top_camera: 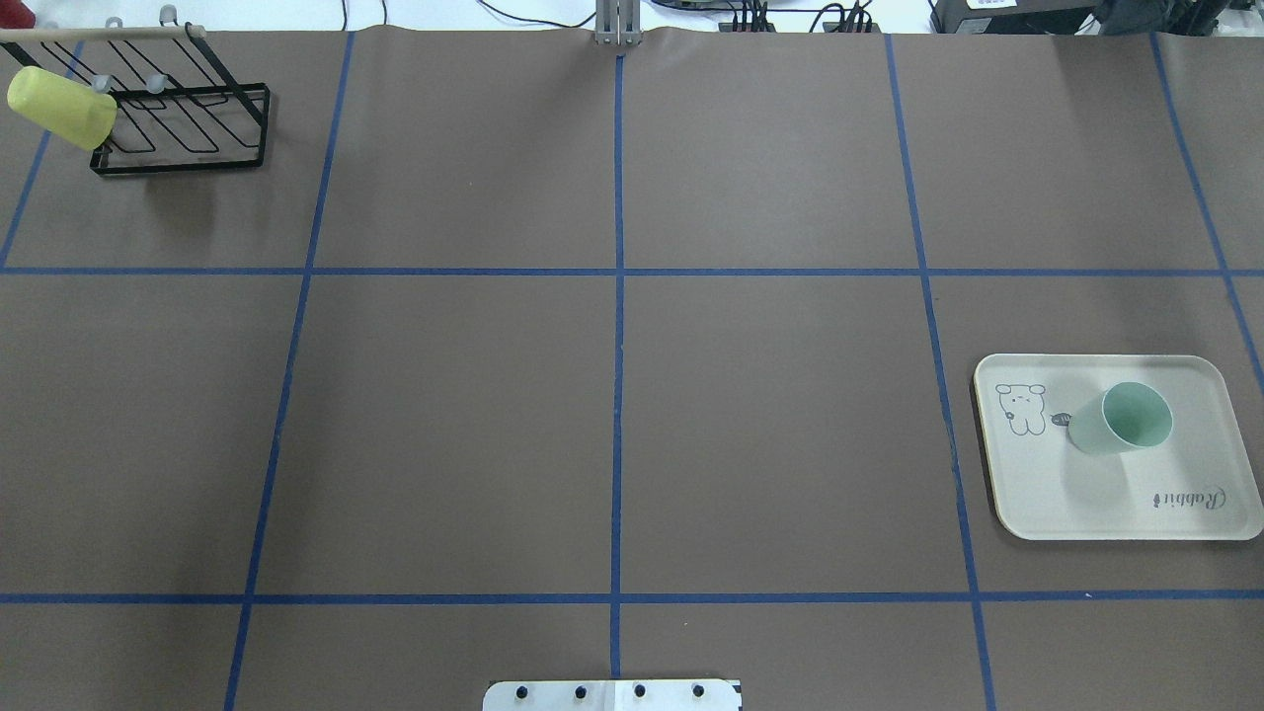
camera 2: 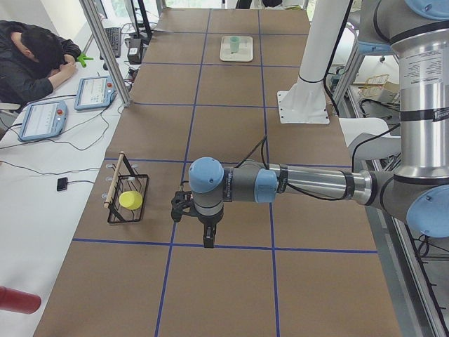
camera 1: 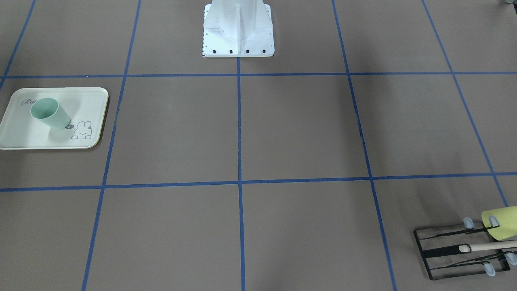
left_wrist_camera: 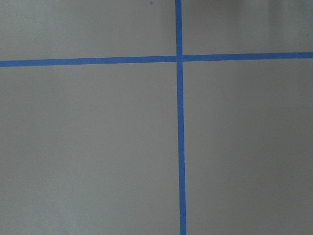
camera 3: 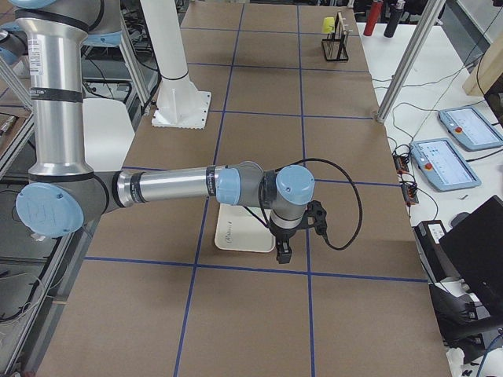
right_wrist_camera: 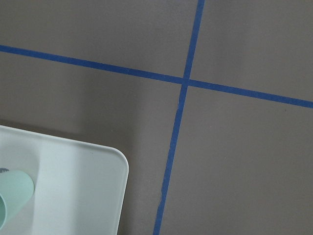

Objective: Left arm grabs green cup and hands to right arm on tray

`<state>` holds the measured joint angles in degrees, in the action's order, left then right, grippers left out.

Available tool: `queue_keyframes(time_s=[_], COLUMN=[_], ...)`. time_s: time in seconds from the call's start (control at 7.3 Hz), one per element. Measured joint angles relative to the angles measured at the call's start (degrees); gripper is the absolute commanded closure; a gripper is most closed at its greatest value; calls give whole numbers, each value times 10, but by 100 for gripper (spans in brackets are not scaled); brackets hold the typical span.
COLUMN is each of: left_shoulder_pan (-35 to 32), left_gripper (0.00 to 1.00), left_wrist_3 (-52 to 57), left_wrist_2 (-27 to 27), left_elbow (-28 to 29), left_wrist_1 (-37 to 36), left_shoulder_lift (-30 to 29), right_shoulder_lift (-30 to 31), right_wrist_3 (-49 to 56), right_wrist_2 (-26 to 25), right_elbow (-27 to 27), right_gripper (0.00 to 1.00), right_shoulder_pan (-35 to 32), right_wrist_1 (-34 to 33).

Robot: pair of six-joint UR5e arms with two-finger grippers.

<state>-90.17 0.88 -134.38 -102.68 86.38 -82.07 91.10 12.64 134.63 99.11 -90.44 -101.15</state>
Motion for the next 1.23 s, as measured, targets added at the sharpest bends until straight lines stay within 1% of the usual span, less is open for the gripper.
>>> queue_keyframes(time_s=[0.41,1.23], left_shoulder_pan=[0,0], left_gripper=[0,0], left_wrist_3=[0,0], left_wrist_2=[0,0], left_elbow=[1,3], left_wrist_1=[-2,-2], left_shoulder_lift=[-2,-3], right_shoulder_lift=[1,1], right_wrist_3=[-1,-1], right_wrist_2=[-1,-2], right_elbow=[-2,-2], right_gripper=[1,1], right_shoulder_pan=[0,0], right_wrist_1=[16,17])
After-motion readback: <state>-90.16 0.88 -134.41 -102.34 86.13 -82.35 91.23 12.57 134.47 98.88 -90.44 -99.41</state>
